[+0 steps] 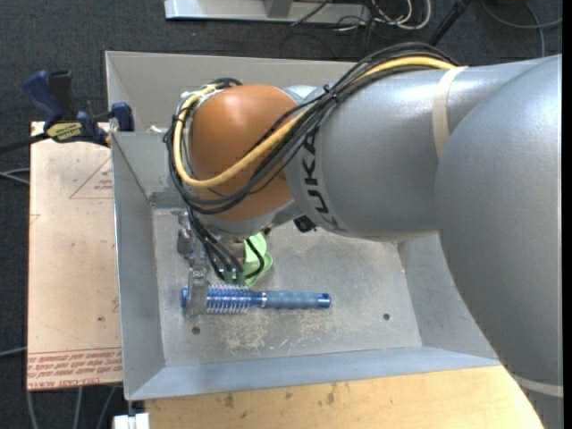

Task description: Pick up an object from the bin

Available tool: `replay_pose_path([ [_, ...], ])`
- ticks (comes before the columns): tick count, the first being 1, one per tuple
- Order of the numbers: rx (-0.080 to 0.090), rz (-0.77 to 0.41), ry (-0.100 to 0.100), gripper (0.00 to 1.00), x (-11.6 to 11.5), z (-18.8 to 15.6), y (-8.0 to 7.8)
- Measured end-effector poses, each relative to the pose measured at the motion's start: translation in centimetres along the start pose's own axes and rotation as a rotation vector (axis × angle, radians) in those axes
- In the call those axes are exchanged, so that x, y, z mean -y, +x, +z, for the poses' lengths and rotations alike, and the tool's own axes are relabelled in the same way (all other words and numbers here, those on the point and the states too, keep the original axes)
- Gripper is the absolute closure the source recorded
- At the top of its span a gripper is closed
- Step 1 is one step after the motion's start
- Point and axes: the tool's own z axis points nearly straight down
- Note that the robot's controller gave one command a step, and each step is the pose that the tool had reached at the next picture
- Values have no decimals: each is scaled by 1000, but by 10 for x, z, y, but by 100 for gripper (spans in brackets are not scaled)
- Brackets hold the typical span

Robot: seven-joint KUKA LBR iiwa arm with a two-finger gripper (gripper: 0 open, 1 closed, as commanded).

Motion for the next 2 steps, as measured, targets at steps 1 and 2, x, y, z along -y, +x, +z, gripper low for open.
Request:
replay_pose_path([
  [1,1,27,4,0,82,73,-19],
  [2,5,-167,-1,0,82,121,-7],
])
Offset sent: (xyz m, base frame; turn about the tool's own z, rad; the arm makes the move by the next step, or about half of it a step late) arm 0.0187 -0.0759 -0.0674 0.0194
